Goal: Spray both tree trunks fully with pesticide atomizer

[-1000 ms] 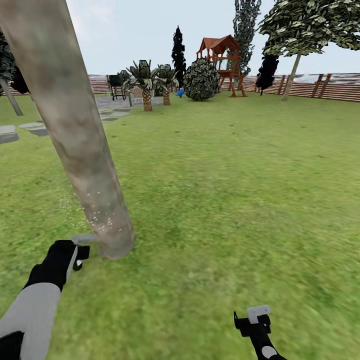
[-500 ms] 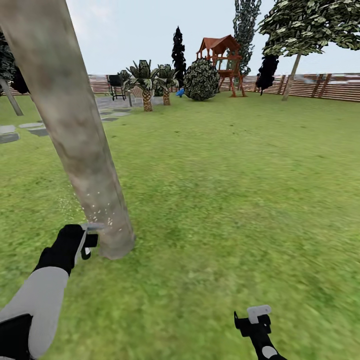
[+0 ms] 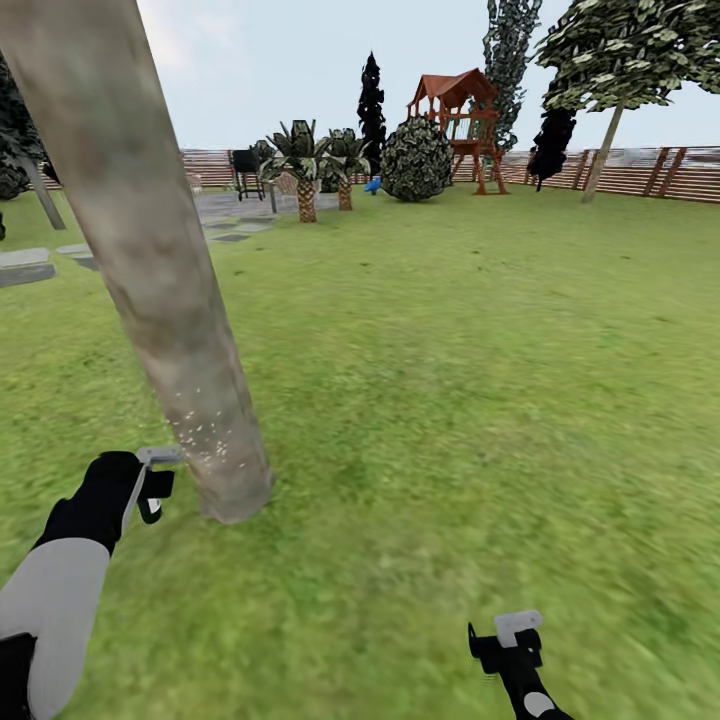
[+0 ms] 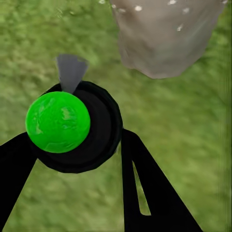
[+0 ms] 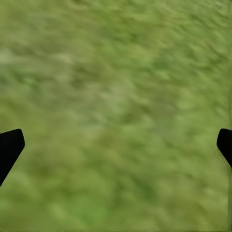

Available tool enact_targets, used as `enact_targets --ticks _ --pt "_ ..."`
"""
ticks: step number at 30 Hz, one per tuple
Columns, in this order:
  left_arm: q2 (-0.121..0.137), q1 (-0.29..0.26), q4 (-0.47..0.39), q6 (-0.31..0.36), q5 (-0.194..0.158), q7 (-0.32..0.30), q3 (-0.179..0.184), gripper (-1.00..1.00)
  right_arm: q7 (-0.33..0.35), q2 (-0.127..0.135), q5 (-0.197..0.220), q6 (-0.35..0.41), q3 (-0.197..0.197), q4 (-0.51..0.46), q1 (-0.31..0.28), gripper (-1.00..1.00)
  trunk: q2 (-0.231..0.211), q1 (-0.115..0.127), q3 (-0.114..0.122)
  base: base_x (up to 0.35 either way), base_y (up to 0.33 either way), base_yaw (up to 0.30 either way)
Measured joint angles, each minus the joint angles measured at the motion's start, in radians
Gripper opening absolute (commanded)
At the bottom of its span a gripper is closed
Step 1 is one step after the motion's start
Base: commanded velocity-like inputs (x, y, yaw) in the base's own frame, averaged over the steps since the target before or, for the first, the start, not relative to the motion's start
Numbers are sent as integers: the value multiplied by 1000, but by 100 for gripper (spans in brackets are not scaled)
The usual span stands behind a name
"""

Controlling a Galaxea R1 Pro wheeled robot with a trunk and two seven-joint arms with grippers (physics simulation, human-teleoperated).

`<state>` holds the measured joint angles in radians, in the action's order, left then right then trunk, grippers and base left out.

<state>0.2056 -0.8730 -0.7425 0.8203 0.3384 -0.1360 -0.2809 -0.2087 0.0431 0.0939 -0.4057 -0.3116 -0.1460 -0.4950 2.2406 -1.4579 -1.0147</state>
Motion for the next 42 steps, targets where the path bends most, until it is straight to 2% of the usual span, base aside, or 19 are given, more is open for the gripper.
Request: enact_targets --ticks 9,33,42 --pt "2 2 0 0 1 0 -4 -100 1 0 0 0 0 0 0 100 0 0 0 50 -72 0" --pt "2 4 1 0 2 0 -4 -100 0 0 0 0 0 0 0 100 0 0 0 0 -271 1" --pt "5 5 12 -2 5 4 -1 -100 0 -1 1 0 0 -1 0 100 0 0 0 27 -274 238"
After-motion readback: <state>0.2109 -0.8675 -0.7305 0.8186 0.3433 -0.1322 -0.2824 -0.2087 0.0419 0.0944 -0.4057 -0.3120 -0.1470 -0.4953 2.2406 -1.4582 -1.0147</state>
